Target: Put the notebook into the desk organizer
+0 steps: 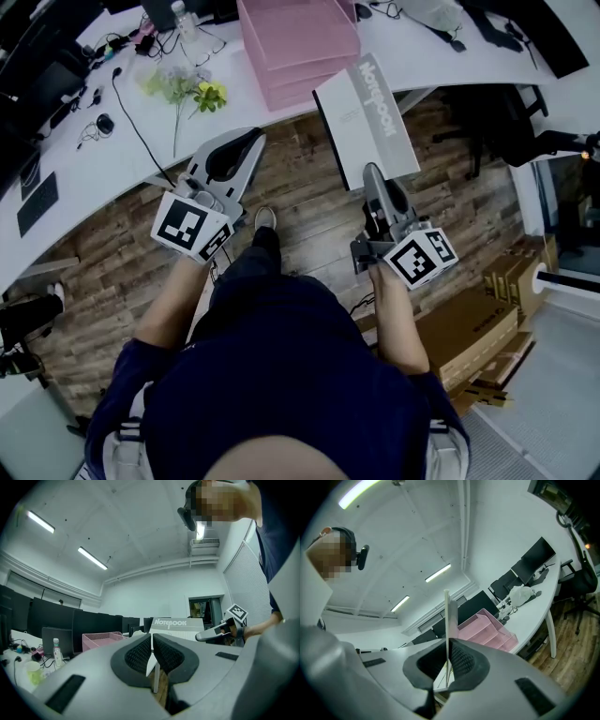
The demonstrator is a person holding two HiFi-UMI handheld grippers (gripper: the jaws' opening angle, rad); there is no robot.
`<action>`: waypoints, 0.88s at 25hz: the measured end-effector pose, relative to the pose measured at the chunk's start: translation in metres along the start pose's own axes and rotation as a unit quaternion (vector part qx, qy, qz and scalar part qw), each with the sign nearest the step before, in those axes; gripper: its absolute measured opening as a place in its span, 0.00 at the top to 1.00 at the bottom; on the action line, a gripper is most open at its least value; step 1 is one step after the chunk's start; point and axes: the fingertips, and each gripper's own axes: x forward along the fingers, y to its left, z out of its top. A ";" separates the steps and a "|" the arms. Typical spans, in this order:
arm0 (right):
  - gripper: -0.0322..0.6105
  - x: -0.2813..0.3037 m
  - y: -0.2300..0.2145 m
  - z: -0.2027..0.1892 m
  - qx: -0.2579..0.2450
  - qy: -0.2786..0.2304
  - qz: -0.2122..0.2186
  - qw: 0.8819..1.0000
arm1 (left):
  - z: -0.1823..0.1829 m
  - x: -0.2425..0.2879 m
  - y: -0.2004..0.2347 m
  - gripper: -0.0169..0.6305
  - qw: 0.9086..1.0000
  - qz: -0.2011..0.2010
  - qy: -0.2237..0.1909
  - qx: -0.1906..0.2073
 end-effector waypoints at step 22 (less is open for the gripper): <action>0.93 0.148 -0.033 0.033 0.002 -0.002 -0.035 0.999 | 0.001 0.086 0.142 0.91 0.999 -0.031 0.008 -0.017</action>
